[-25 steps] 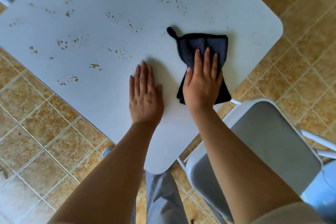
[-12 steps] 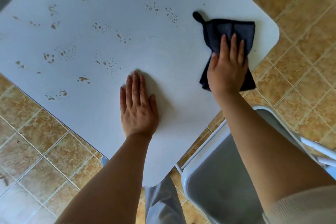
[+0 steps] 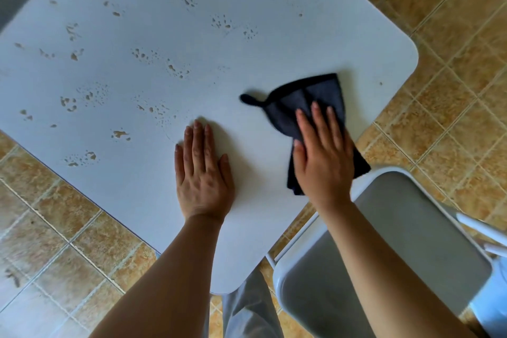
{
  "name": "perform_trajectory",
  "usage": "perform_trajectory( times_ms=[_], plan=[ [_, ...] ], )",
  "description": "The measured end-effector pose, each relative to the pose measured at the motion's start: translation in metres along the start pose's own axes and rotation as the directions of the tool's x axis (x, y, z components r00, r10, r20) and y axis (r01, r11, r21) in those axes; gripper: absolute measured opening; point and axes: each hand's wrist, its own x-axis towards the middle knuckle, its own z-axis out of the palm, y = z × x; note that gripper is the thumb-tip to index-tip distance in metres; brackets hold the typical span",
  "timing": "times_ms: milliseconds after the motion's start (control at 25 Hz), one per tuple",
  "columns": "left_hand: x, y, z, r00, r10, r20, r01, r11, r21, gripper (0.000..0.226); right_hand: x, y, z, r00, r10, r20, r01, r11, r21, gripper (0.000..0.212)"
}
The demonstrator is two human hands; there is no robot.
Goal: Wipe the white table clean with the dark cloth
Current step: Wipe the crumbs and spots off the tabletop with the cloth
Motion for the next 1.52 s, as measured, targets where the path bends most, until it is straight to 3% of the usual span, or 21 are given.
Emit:
perform_trajectory(
  times_ms=[200, 320, 400, 520, 640, 720, 840, 1000, 1160, 1280, 1400, 1520],
  plan=[
    [0.001, 0.0, 0.001, 1.0, -0.003, 0.014, 0.003, 1.0, 0.001, 0.059, 0.062, 0.056, -0.002, 0.941, 0.339, -0.012, -0.34, 0.94, -0.043, 0.05],
    [0.001, 0.0, 0.002, 1.0, -0.008, 0.002, 0.008, 1.0, 0.003, 0.059, 0.114, 0.049, 0.006, 0.9, 0.435, 0.031, -0.434, 0.9, -0.028, 0.054],
    [0.0, -0.001, 0.003, 1.0, -0.007, 0.0, 0.007, 1.0, 0.002, 0.059, 0.133, 0.029, 0.016, 0.92, 0.391, 0.028, -0.39, 0.921, -0.026, 0.055],
    [0.0, -0.002, 0.003, 1.0, -0.007, -0.001, 0.007, 1.0, 0.009, 0.059, 0.127, -0.01, 0.025, 0.976, 0.211, -0.054, -0.211, 0.977, -0.007, 0.052],
    [-0.001, -0.003, 0.003, 1.0, -0.007, 0.006, 0.007, 1.0, 0.016, 0.059, 0.08, -0.022, 0.021, 0.998, -0.028, -0.052, 0.028, 1.0, -0.005, 0.046],
    [0.0, -0.002, 0.003, 1.0, -0.008, 0.021, 0.008, 1.0, 0.014, 0.06, 0.042, -0.008, 0.012, 0.998, -0.047, -0.038, 0.047, 0.999, -0.014, 0.045],
    [0.001, -0.002, 0.003, 1.0, -0.008, 0.022, 0.007, 1.0, 0.007, 0.06, 0.026, 0.031, 0.003, 0.988, 0.15, -0.047, -0.153, 0.986, -0.059, 0.047],
    [0.0, -0.001, 0.002, 0.999, -0.011, 0.031, 0.011, 1.0, 0.007, 0.061, 0.093, 0.068, 0.003, 0.904, 0.426, -0.028, -0.427, 0.902, -0.065, 0.052],
    [0.001, -0.002, 0.002, 0.999, -0.019, 0.032, 0.019, 1.0, 0.006, 0.061, 0.168, 0.072, 0.006, 0.851, 0.522, 0.06, -0.519, 0.853, -0.054, 0.056],
    [0.0, -0.001, 0.002, 0.999, -0.021, 0.034, 0.02, 1.0, 0.011, 0.061, 0.193, 0.05, 0.011, 0.901, 0.428, 0.074, -0.425, 0.904, -0.046, 0.056],
    [0.0, -0.002, 0.001, 0.999, -0.019, 0.029, 0.019, 1.0, 0.008, 0.06, 0.186, 0.017, 0.018, 0.984, 0.174, 0.029, -0.174, 0.985, -0.018, 0.053],
    [-0.001, -0.002, 0.001, 0.999, -0.017, 0.03, 0.017, 1.0, 0.002, 0.06, 0.146, 0.014, 0.021, 0.995, -0.085, -0.058, 0.085, 0.996, -0.005, 0.045]
  ],
)
